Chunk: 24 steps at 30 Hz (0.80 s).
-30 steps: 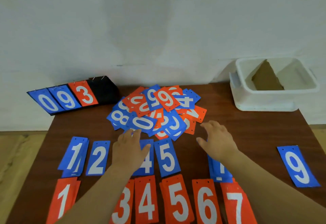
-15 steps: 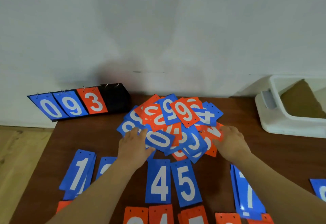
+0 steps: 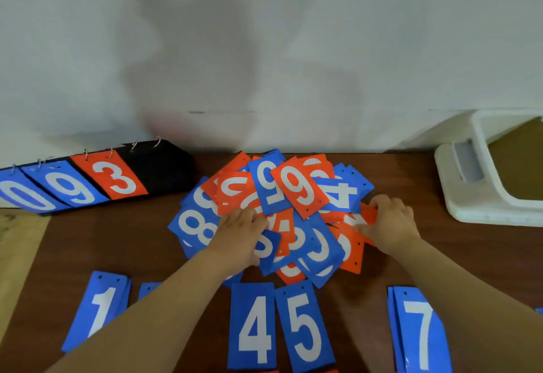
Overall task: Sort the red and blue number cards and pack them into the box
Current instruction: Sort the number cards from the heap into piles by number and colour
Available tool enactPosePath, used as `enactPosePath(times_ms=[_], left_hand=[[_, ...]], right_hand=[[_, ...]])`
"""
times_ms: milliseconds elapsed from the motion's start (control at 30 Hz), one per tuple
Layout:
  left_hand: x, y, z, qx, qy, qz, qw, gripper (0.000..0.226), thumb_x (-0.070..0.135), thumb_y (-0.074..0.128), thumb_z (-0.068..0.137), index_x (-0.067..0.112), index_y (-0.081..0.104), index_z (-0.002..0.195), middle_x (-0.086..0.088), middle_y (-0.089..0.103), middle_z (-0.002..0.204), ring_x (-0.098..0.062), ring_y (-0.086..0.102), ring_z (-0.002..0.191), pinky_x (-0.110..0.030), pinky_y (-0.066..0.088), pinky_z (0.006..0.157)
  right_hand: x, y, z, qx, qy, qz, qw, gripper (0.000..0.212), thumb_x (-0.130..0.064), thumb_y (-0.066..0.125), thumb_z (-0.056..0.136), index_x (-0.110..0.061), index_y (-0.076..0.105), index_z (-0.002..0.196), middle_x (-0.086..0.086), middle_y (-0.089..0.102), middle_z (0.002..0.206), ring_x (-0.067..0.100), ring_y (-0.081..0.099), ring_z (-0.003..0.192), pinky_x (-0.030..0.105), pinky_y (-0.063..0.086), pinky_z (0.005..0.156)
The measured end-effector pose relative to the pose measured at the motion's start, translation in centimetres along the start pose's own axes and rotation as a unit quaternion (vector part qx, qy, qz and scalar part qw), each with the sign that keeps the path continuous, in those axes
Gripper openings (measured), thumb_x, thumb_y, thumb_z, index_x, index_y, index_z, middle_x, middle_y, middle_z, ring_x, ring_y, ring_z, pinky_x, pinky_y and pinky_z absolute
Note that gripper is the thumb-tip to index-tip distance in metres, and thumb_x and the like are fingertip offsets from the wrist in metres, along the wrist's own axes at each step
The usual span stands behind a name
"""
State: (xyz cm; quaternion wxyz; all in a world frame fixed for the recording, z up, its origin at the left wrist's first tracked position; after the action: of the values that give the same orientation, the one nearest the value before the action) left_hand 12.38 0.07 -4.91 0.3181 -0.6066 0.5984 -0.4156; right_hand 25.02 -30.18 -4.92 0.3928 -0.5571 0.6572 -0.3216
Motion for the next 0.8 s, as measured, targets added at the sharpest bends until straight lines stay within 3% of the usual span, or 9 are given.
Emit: enactPosePath(times_ms=[167,300,433,567,667,733,800], left_hand=[[0.5,-1.0,-0.1,0.025,0.001,-0.016,1.0,0.054,0.045,0.076,0.084,0.031,0.043,0.125,0.009,0.045,0.131,-0.019,0.039,0.124,-0.038,0.033,0.109],[1.0,-2.1,-0.7,0.087,-0.02,-0.04,0.995,0.026,0.038,0.069,0.093,0.034,0.046,0.105,0.013,0.057,0.105,-0.014,0.052,0.105,-0.033,0.041,0.1],[0.8,-3.7,-1.5,0.149,-0.06,-0.157,0.975,0.026,0.032,0.073,0.093,0.033,0.048,0.088,0.015,0.057,0.083,-0.007,0.056,0.081,-0.026,0.051,0.077],[0.7,-6.2,-3.0,0.219,-0.112,-0.324,0.914,0.022,0.021,0.066,0.098,0.029,0.049,0.087,0.008,0.057,0.078,-0.012,0.059,0.072,-0.026,0.052,0.06],[1.2,-8.0,-4.7,0.257,-0.17,-0.423,0.852,0.016,0.015,0.061,0.1,0.03,0.057,0.095,0.015,0.059,0.092,-0.005,0.057,0.078,-0.016,0.044,0.06],[2.0,-8.5,-6.1,0.256,-0.181,-0.488,0.815,0.021,0.016,0.058,0.102,0.036,0.063,0.103,0.018,0.062,0.1,-0.003,0.061,0.081,-0.022,0.055,0.063],[2.8,-8.1,-7.7,0.254,-0.187,-0.527,0.789,0.026,0.017,0.057,0.103,0.04,0.066,0.111,0.016,0.065,0.094,-0.005,0.062,0.072,-0.033,0.061,0.06]], right_hand=[[0.5,-0.2,0.0,0.006,-0.005,0.095,0.995,0.037,-0.021,0.082,0.081,-0.026,0.051,0.102,0.004,0.054,0.113,0.021,0.056,0.089,0.034,0.049,0.074],[2.9,0.1,-1.6,0.021,0.005,0.158,0.987,0.029,-0.017,0.074,0.088,-0.025,0.055,0.108,0.003,0.063,0.106,0.021,0.058,0.086,0.031,0.045,0.07],[5.2,-0.8,-3.8,0.043,0.016,0.226,0.973,0.024,-0.017,0.068,0.09,-0.025,0.062,0.111,0.001,0.066,0.109,0.02,0.058,0.09,0.029,0.043,0.07],[5.9,-2.9,-6.6,0.086,0.032,0.299,0.95,0.023,-0.015,0.066,0.09,-0.029,0.064,0.108,-0.001,0.064,0.105,0.019,0.06,0.089,0.033,0.048,0.073],[5.5,-4.7,-9.2,0.114,0.032,0.352,0.928,0.02,-0.017,0.066,0.089,-0.033,0.065,0.1,-0.006,0.069,0.098,0.017,0.067,0.085,0.04,0.057,0.075],[4.8,-5.8,-11.0,0.113,0.008,0.387,0.915,0.019,-0.015,0.067,0.088,-0.033,0.068,0.095,-0.008,0.072,0.093,0.016,0.069,0.083,0.04,0.059,0.075],[3.6,-6.6,-12.8,0.076,-0.035,0.401,0.912,0.023,-0.009,0.065,0.088,-0.031,0.072,0.09,-0.006,0.074,0.089,0.017,0.071,0.081,0.037,0.058,0.071]])
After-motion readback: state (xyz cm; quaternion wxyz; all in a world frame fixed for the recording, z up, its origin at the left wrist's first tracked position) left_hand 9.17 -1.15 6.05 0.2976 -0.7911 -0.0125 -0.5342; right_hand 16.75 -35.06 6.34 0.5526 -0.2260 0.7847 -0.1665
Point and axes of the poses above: each hand's wrist, its own z-axis towards the middle knuckle, its own y-axis out of the palm, x = y × z, the point moved 5 cm from there along z, towards the middle knuckle
